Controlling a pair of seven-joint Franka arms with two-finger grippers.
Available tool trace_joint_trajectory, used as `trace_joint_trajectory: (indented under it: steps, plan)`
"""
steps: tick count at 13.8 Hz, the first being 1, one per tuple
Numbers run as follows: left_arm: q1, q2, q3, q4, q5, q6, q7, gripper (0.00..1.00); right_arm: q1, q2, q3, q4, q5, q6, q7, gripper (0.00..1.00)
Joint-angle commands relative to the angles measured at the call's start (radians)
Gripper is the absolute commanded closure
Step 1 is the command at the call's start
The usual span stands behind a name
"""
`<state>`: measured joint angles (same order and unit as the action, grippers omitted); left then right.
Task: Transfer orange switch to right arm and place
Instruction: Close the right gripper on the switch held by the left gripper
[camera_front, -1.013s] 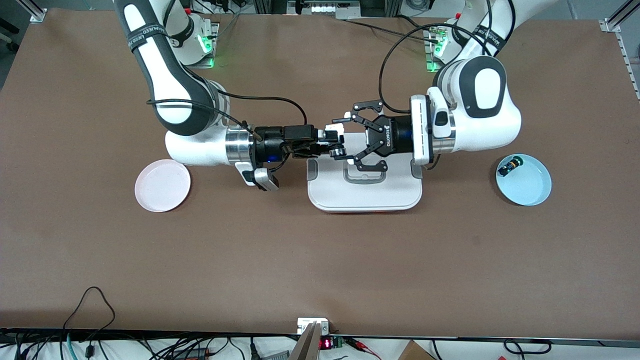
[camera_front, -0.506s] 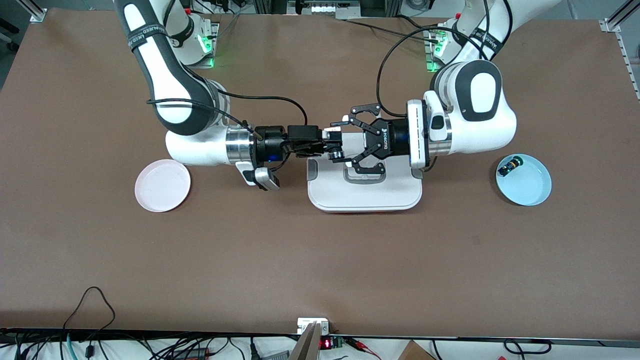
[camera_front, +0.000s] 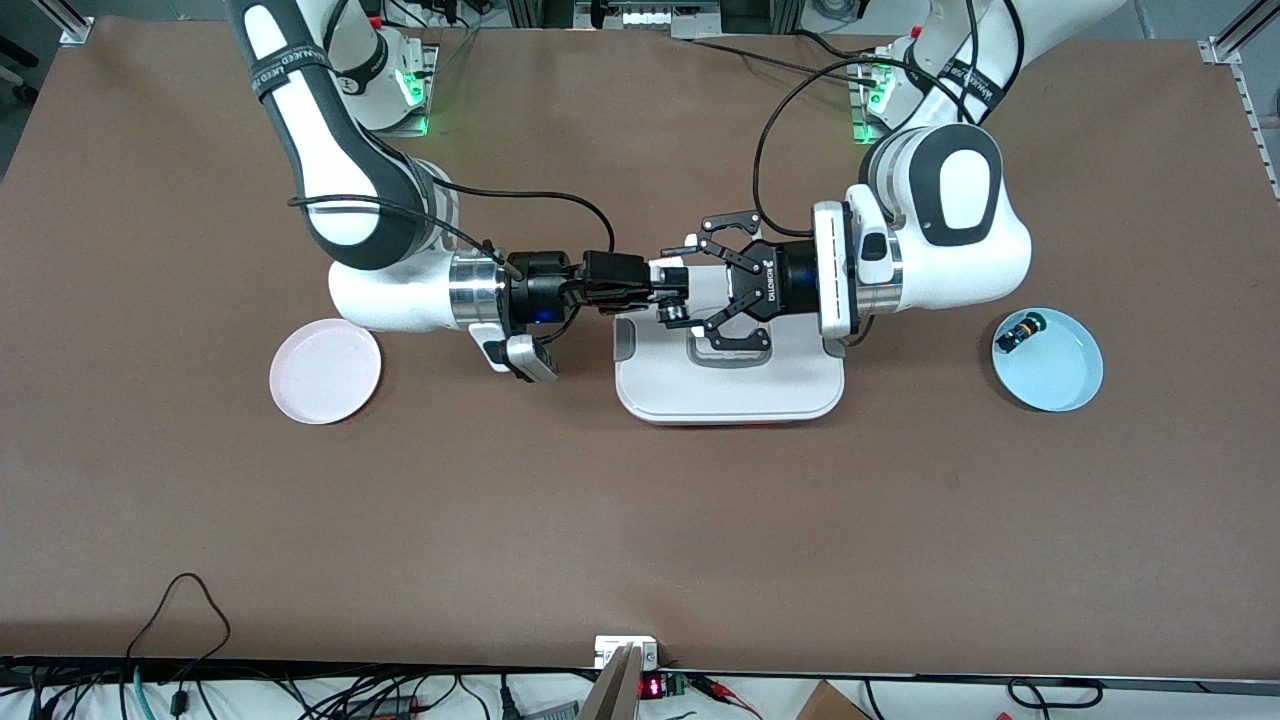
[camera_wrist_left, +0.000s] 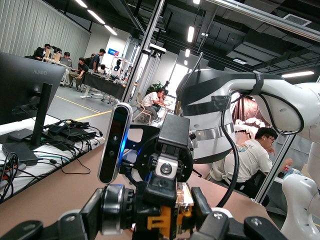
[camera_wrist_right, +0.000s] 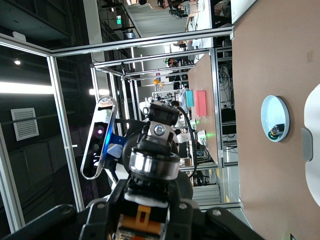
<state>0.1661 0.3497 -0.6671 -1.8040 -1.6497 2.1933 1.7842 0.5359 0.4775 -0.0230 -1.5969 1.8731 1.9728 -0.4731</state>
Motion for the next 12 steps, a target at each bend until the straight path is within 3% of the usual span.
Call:
trace_joint_trajectory:
  steps: [1,6,7,8,12]
  plan:
    - [-0.005,0.006,-0.003,0.020,-0.024,0.005,-0.028,0.99,0.003,0.006,-0.002,0.009,0.011,-0.008,-0.071,0.79]
    - [0.019,-0.003,0.012,0.023,-0.009,0.003,-0.023,0.74,0.006,0.007,-0.002,0.009,0.009,-0.002,-0.081,0.79]
    - [0.027,-0.008,0.012,0.022,-0.010,0.003,-0.022,0.43,0.004,0.006,-0.002,0.009,0.011,-0.002,-0.081,0.79]
    - [0.038,-0.008,0.015,0.022,-0.012,-0.001,-0.023,0.01,0.004,0.006,-0.002,0.009,0.009,-0.002,-0.081,0.79]
    - [0.099,-0.034,0.056,0.017,0.046,-0.033,-0.028,0.00,0.001,0.007,-0.002,0.009,0.011,-0.002,-0.081,0.80]
